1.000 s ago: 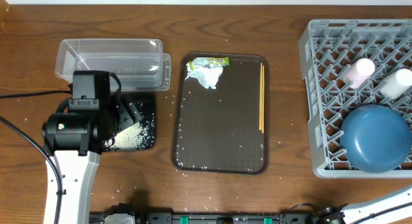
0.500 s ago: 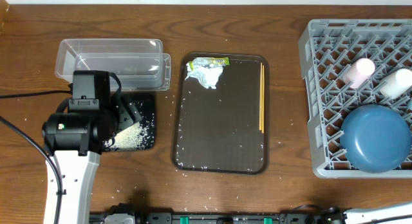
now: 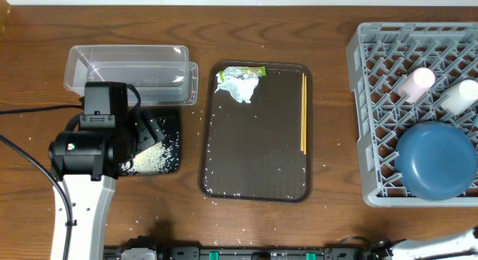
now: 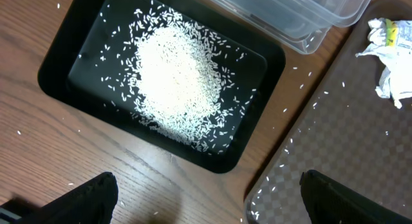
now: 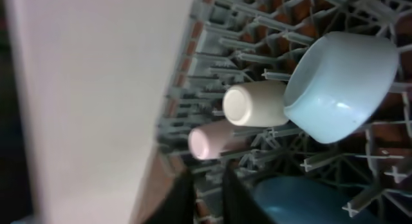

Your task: Sort waste into correct bins and load items into the dishwasher rack

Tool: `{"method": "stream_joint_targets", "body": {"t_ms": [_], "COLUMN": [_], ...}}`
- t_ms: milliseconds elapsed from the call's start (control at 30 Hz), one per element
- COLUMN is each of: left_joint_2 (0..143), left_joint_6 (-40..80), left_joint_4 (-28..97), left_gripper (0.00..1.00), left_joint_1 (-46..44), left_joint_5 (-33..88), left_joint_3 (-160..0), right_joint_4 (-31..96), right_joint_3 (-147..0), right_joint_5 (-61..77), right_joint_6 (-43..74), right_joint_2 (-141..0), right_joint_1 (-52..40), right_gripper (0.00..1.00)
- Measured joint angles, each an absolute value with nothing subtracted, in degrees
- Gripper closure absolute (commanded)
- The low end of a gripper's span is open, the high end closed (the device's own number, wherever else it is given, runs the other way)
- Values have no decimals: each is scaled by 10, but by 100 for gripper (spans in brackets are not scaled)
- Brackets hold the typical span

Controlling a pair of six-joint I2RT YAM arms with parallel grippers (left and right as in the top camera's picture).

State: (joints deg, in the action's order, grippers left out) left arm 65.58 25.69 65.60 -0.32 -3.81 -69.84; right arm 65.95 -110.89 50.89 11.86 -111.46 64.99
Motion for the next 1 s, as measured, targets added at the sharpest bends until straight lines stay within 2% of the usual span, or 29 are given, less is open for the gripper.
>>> {"method": "stream_joint_targets", "body": {"t_ms": [67,300,500,633,733,1000], "left_joint_2": [656,656,656,656,656,656], "left_joint_6": [257,257,257,257,257,257], "left_joint_4": [656,656,656,656,656,656], "left_gripper": [7,7,7,7,7,7], "left_joint_1": [-3,-3,-3,-3,-3,-3], "left_joint_5": [-38,-38,-38,-38,-38,-38], "left_joint_3": [-698,-698,-698,-698,-698,-698], "right_joint_4": [641,531,517,533,553,579], "right_joint_3": [-1109,-1109,-1109,-1109,-1109,-1108], "right_joint_5": [445,208,16,-58,-89,-95], "right_joint_6": [130,161,165,166,166,166], "right_joint_2": [-1111,-1139,-1167,-1178,-1185,-1197], "right_joint_1": [606,458,388,381,389,440], "right_gripper": [99,96,91,92,97,99]}}
